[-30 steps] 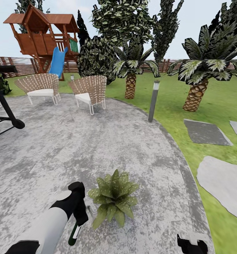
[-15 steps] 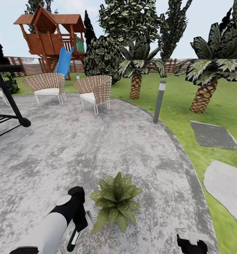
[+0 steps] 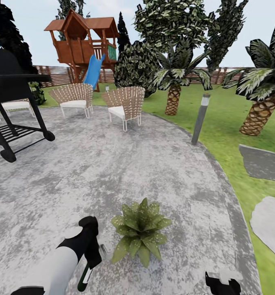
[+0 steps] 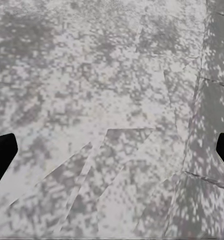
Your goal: Pick up the pesticide atomizer in the garden and spray insectifuge to fully cover both potted plants in the garden.
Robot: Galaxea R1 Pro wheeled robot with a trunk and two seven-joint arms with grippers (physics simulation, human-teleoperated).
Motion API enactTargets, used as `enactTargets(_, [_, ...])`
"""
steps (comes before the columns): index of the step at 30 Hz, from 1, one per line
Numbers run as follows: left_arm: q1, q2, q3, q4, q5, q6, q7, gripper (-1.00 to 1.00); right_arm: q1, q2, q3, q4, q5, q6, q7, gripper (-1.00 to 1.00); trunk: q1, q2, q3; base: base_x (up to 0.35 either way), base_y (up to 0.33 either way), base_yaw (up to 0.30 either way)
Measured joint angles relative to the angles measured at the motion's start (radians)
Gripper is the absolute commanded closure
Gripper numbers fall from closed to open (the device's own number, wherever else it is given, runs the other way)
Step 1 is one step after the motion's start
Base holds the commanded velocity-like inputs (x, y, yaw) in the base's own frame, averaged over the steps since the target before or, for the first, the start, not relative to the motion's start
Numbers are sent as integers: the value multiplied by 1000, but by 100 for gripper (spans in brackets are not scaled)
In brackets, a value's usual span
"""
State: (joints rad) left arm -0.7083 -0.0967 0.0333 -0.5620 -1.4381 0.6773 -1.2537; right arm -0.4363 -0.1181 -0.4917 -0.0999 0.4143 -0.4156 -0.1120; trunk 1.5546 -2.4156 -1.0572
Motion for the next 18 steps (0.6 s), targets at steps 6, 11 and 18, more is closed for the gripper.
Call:
enactTargets(6, [0, 6, 3, -3, 0, 0, 0, 100, 0, 0, 0, 0, 0, 0, 0, -100, 0, 0, 0, -264, -157, 7])
enactTargets(11, [3, 8, 31, 4, 0, -1, 31, 100, 0, 0, 0, 0, 0, 0, 0, -100, 0, 0, 0, -69, -34, 0])
enactTargets(18, [6, 8, 72, 38, 75, 1, 171, 100, 1, -3, 0, 0, 1, 0, 0, -100, 0, 0, 0, -2, -1, 0])
